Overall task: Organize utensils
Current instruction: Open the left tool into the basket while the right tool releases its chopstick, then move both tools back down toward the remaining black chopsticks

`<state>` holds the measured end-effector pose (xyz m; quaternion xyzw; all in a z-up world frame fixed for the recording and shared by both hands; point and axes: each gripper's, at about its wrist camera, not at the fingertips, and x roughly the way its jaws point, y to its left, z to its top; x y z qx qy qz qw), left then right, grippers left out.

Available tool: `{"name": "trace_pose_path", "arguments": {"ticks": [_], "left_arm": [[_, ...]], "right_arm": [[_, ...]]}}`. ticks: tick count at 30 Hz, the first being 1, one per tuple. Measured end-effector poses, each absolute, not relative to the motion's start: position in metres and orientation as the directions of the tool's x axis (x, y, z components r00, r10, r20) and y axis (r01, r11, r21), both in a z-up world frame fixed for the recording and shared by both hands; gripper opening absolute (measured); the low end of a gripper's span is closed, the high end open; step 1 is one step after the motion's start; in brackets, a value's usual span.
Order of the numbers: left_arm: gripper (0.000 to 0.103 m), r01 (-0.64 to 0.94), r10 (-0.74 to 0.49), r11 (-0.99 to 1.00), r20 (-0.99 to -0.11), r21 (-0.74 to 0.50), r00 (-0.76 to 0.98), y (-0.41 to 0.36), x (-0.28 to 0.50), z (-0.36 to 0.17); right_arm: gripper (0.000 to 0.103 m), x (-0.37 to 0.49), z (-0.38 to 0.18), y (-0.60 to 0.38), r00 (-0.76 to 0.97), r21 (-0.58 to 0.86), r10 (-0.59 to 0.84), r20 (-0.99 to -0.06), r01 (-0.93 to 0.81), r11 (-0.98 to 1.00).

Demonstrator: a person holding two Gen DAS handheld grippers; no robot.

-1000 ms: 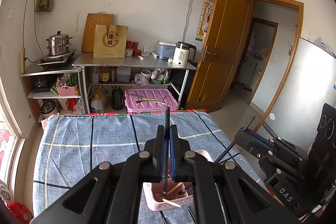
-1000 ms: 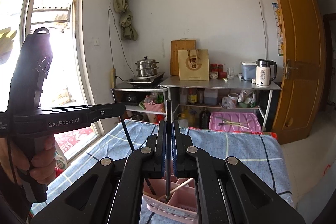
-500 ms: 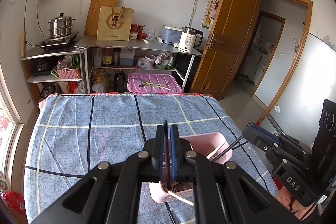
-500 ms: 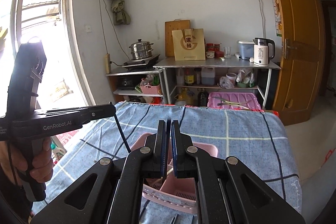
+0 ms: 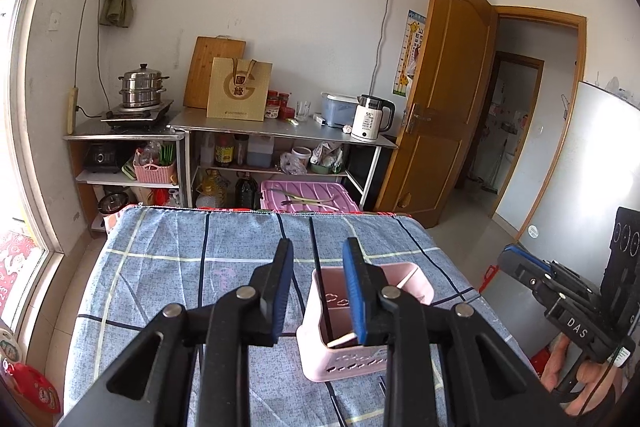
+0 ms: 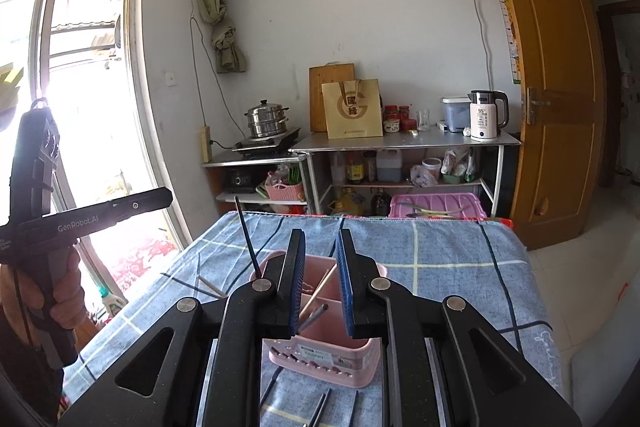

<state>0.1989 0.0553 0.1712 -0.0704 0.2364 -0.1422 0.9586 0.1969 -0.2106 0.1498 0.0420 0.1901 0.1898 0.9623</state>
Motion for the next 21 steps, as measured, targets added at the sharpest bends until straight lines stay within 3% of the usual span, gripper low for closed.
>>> {"name": "trace_pose_path", "arguments": {"ticks": [9, 21], "left_arm": [[0.027, 0.272, -0.331, 0.942, -0.411, -0.198, 0.849, 0.048, 0.142, 0.155], [0.027, 0.339, -0.398, 0.917, -0.505, -0.208, 0.766, 0.014, 0.112, 0.094]], "right_arm": [[0.016, 0.157, 0.140, -0.222, 0.850, 0.170, 0.396, -0.349, -0.358, 0.918], [0.016, 0.143, 0.082, -0.216, 0.776, 0.188, 0.408, -0.481, -0.363, 0.913]]}}
